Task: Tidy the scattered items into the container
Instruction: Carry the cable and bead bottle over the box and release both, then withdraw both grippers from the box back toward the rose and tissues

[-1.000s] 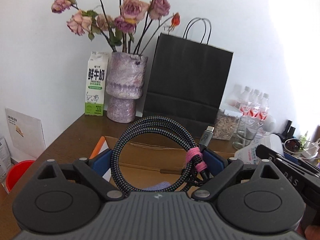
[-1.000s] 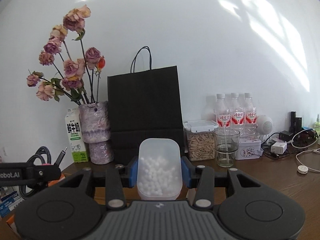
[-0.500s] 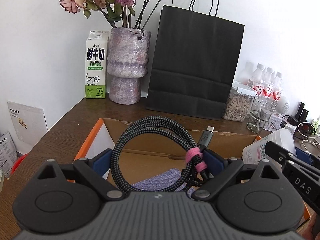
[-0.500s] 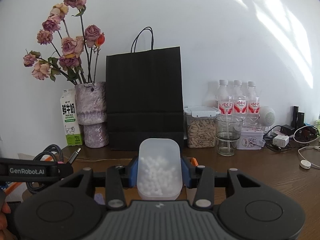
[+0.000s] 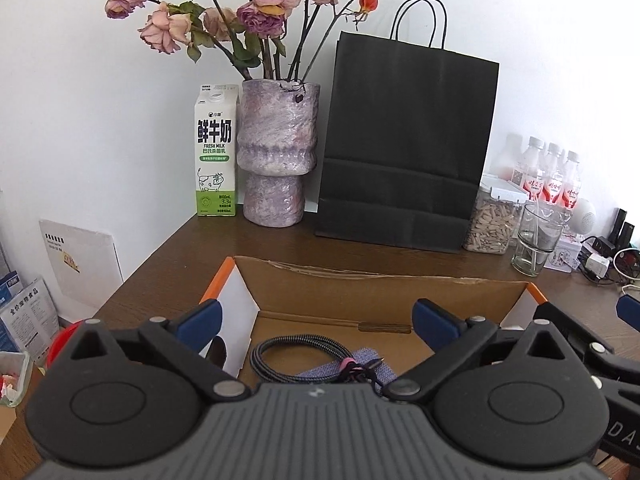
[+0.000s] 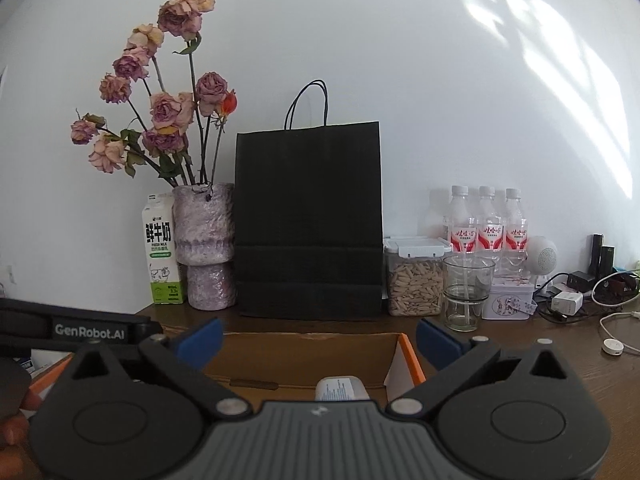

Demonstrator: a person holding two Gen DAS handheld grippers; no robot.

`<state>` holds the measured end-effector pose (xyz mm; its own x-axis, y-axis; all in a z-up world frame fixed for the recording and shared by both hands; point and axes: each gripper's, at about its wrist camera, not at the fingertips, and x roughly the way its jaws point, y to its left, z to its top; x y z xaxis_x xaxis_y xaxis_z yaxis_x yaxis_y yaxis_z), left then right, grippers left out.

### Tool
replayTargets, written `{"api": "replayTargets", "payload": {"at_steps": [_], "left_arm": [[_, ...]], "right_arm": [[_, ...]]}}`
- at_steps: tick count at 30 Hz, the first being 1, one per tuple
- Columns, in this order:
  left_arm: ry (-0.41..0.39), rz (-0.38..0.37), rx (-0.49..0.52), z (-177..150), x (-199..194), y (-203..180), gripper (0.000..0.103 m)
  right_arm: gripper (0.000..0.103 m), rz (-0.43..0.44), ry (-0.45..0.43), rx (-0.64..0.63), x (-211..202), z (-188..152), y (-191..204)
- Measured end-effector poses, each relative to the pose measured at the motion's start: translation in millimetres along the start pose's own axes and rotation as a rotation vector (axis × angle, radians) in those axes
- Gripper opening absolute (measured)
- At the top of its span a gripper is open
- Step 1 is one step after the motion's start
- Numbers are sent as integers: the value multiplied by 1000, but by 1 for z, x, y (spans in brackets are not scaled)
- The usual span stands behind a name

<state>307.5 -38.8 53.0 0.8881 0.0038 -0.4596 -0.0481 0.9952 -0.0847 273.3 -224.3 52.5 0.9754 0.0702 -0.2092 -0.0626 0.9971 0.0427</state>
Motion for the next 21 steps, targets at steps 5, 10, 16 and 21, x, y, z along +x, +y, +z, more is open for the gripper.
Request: {"api": "replayTargets", "payload": {"at_steps": [5,10,16,21], "left_arm": [[-1,1,-5,-1,1,1,103],[-7,1,6,-3,0,-1,103],[-32,-4,11,-6,-5,-2,103],[-53,-6,10,-10,-11,1,103]], "right_arm": [[103,-2,2,9,-2,1,-1],[103,-5,1,17,-3,2,-3],[103,-12,2,30,-5,2,-6],[103,-29,22,46,-8,3,-7]]}}
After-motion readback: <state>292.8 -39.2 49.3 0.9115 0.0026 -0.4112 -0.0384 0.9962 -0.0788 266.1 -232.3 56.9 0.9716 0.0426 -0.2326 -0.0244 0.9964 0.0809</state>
